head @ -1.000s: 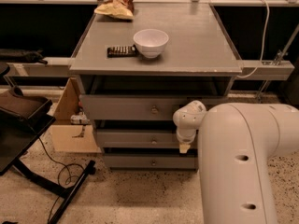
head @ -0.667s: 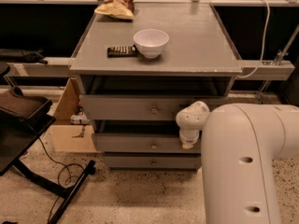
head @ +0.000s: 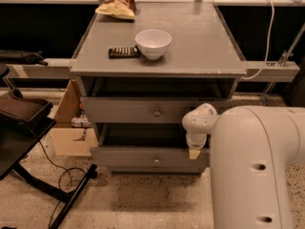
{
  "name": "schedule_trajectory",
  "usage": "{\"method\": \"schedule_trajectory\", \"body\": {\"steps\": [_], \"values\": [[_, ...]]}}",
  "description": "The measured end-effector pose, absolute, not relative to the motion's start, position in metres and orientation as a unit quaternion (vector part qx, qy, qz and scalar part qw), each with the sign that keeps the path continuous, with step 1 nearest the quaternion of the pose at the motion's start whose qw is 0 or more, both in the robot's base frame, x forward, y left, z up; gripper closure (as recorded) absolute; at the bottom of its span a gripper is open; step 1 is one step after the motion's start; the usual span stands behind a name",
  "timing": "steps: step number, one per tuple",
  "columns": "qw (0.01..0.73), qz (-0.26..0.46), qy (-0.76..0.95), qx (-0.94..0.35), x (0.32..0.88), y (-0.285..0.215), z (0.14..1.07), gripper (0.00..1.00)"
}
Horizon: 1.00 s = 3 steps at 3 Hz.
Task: Open middle drawer
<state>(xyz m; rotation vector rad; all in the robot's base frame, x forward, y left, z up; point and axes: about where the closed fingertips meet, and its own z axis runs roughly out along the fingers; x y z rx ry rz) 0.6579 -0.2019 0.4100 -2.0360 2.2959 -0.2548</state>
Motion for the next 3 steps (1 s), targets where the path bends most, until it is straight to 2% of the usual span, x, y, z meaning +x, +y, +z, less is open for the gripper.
{"method": "schedule_trajectory", "body": {"steps": [3], "values": [[0.032, -0.083, 0.752, -0.653, 0.644, -0.204, 0.413, 1.0]]}}
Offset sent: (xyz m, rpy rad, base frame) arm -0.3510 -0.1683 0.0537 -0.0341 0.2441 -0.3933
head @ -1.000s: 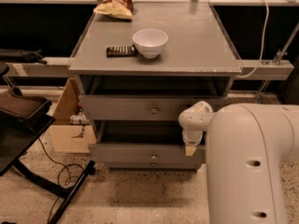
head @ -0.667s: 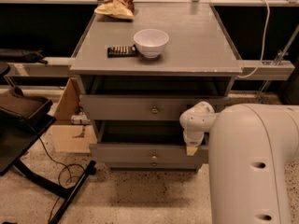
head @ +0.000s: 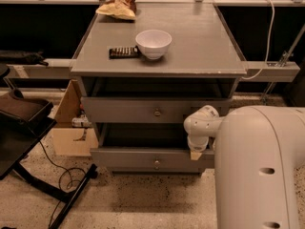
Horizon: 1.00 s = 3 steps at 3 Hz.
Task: Open middle drawer
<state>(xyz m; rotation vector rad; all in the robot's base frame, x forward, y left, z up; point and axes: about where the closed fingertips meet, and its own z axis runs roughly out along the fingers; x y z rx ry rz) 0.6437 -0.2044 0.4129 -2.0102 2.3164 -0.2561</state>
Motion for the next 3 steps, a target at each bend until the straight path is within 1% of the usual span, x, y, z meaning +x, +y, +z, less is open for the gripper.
{"method": "schedule_trajectory", "body": {"steps": [3], "values": [[0.026, -0.078, 0.759, -0.646, 0.6244, -0.2068, 0.4124, 1.0]]}}
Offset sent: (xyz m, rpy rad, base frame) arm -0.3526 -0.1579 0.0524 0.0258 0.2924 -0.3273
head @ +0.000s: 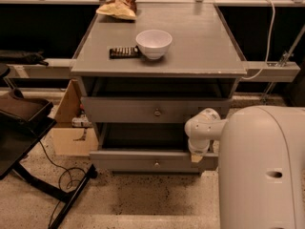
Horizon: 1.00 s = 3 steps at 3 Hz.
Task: Open middle drawer
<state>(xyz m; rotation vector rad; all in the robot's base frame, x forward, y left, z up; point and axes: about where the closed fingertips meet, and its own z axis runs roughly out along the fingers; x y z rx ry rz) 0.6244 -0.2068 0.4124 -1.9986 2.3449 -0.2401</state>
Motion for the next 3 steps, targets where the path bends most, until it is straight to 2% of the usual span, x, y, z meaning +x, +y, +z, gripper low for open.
{"method": "schedule_trajectory", "body": {"steps": [1, 2, 3], "values": [[0.037, -0.069, 0.768, -0.635, 0.619, -0.2022, 0.4148, 1.0], [0.037, -0.069, 0.768, -0.635, 0.619, -0.2022, 0.4147, 0.82], [0.037, -0.069, 0.768, -0.635, 0.6189, -0.2022, 0.4147, 0.51]]}}
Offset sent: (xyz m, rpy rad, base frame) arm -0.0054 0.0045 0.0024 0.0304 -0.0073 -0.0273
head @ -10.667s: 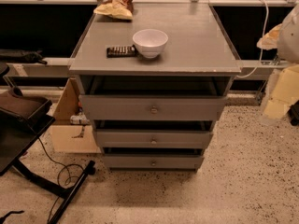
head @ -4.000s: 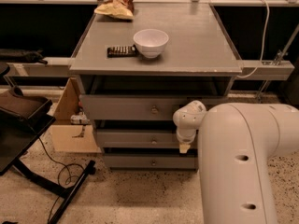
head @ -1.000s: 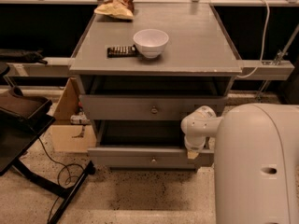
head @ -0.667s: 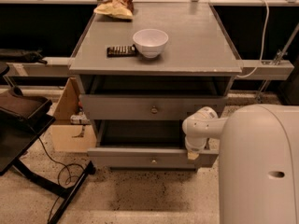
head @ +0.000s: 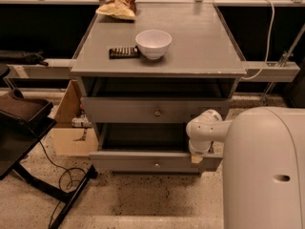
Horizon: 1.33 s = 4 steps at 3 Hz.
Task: Open middle drawer
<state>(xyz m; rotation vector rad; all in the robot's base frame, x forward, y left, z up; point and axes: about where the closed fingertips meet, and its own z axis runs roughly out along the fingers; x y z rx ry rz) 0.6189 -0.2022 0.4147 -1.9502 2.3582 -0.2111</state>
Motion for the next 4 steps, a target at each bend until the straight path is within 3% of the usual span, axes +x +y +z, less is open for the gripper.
{"method": "schedule_trajectory", "body": {"steps": [2, 4], "values": [[0.037, -0.069, 0.768, -0.635, 0.6189, -0.2022, 0.4147, 0.04], [0.036, -0.068, 0.769, -0.634, 0.6181, -0.2024, 0.413, 0.0]]}}
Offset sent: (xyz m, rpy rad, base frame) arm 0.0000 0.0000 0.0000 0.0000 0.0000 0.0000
